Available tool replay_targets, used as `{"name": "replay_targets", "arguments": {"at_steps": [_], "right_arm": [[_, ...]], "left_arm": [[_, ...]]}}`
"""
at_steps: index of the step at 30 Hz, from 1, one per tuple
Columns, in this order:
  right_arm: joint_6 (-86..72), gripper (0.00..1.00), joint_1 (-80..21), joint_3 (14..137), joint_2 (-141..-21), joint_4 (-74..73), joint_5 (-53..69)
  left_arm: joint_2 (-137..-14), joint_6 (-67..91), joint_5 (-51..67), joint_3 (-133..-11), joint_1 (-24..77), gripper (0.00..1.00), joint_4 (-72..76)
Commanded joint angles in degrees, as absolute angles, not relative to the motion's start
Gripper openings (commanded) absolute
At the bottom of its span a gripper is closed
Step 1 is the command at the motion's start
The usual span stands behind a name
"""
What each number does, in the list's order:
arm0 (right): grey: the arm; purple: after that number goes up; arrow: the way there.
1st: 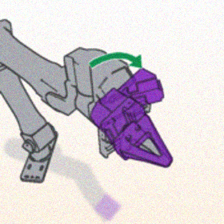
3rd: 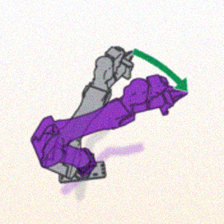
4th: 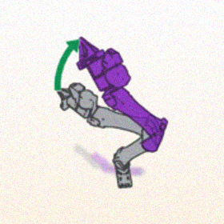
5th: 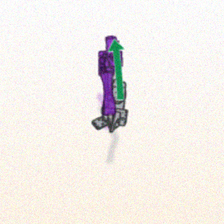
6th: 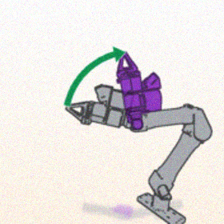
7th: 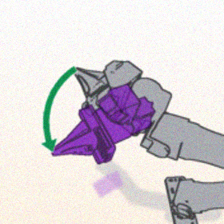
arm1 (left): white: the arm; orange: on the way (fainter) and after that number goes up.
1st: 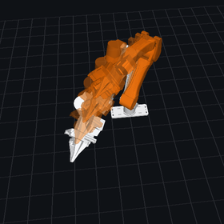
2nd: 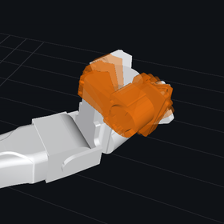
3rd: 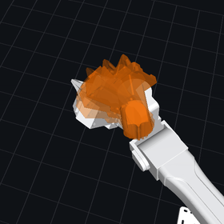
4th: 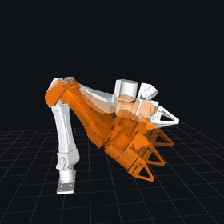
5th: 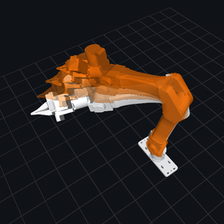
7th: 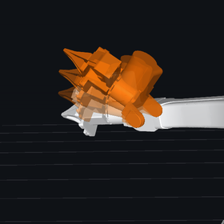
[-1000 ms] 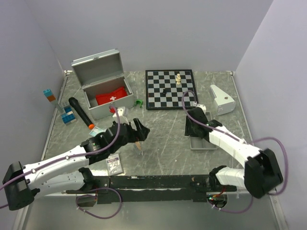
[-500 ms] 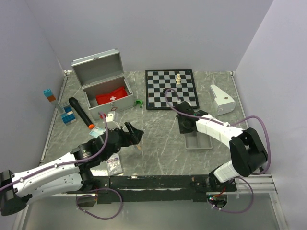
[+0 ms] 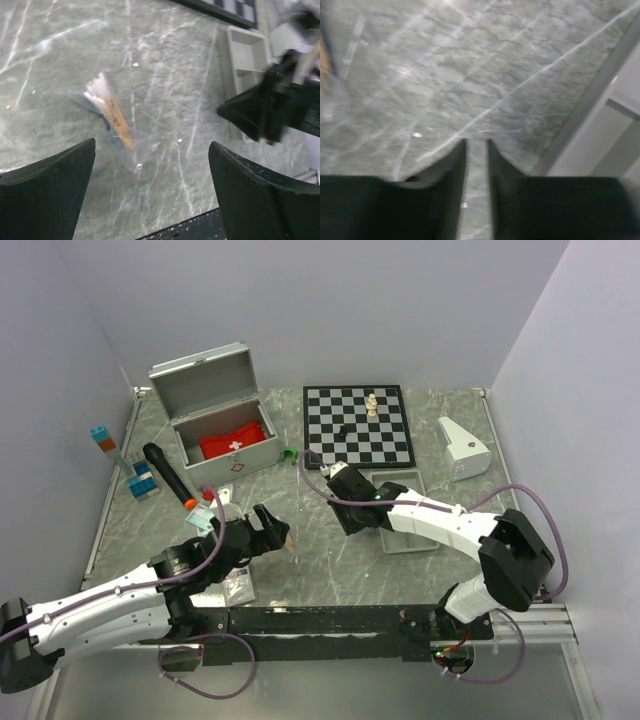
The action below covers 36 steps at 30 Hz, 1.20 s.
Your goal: Organize the medicine kit
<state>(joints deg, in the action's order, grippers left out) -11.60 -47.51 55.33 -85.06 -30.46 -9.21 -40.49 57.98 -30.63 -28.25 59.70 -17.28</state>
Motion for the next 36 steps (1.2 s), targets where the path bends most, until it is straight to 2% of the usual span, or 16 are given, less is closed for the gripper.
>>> {"name": "replay_targets", "arguments": {"at_steps": [1, 4, 8, 11, 22, 25, 30, 33, 34, 36], "right_arm": [[-14.85, 0.42, -48.86, 54.14, -79.11, -23.66, -4.15], [-17.83, 0.51, -51.24, 55.72, -79.71, -23.64, -7.89], [-22.76, 0.53, -50.89, 57.57, -78.85, -28.21, -16.24], [-23.73, 0.54, -50.01, 55.29, -74.11, -27.86, -16.53], [-24.17, 0.53, -49.75, 50.81, -63.73, -28.48, -15.82], [-23.99, 0.52, -49.57, 48.87, -61.0, -28.91, -16.52], [-23.99, 0.52, -49.31, 47.29, -56.78, -29.97, -17.14], [-23.99, 0.52, -48.96, 47.2, -54.76, -30.67, -17.49], [-24.08, 0.52, -48.96, 47.55, -53.97, -31.11, -17.58], [-24.26, 0.52, -48.96, 48.42, -52.65, -32.51, -17.93]], "left_arm": [[-44.54, 63.97, -34.36, -29.35, 59.94, 0.99, -21.17], [-47.54, 65.83, -35.16, -29.36, 59.85, 0.97, -20.05], [-53.33, 68.02, -29.9, -28.48, 57.14, 0.97, -15.3], [-57.73, 67.59, -24.1, -28.3, 52.65, 0.99, -11.88], [-73.64, 65.04, -18.11, -30.76, 47.28, 0.78, -5.19], [-76.72, 64.69, -17.67, -32.08, 47.2, 0.67, -5.19], [-77.08, 63.37, -17.49, -31.99, 47.29, 0.24, -4.74], [-75.24, 62.32, -18.01, -32.17, 47.37, 0.05, -5.53], [-73.15, 61.97, -18.19, -32.08, 47.46, 0.01, -5.71], [-68.75, 60.48, -18.02, -31.91, 47.9, 0.01, -4.75]]}}
